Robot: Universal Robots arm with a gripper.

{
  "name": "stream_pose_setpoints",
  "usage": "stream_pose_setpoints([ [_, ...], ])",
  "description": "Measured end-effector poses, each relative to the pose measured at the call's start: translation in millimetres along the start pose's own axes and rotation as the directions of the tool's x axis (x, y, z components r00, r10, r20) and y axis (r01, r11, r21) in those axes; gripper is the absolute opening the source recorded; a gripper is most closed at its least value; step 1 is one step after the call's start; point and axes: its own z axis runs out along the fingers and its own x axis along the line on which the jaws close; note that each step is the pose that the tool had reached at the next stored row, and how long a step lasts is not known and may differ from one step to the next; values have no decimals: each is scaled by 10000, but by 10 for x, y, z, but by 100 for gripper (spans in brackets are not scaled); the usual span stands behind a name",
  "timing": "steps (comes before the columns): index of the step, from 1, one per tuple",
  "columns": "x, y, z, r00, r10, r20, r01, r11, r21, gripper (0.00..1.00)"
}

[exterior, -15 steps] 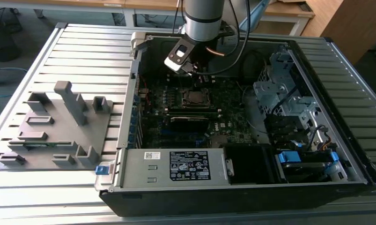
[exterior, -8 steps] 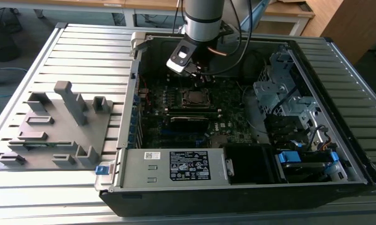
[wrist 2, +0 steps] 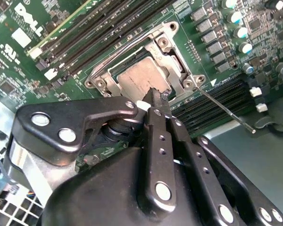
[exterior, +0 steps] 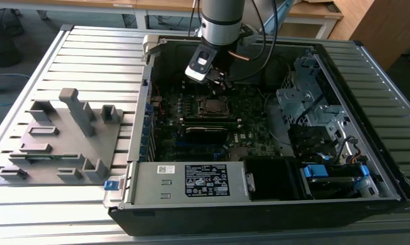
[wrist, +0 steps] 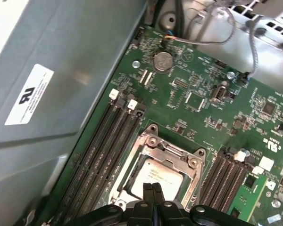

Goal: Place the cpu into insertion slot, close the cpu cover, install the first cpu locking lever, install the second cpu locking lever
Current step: 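Close the cpu cover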

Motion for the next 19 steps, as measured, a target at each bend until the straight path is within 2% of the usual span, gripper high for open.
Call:
stream_pose_setpoints([
  [7, 0, 0, 0, 9978, -660, -27, 660, 9978, -2, 10],
  [19, 0, 0, 0, 9887, -1500, -63, 1500, 9887, -7, 10],
])
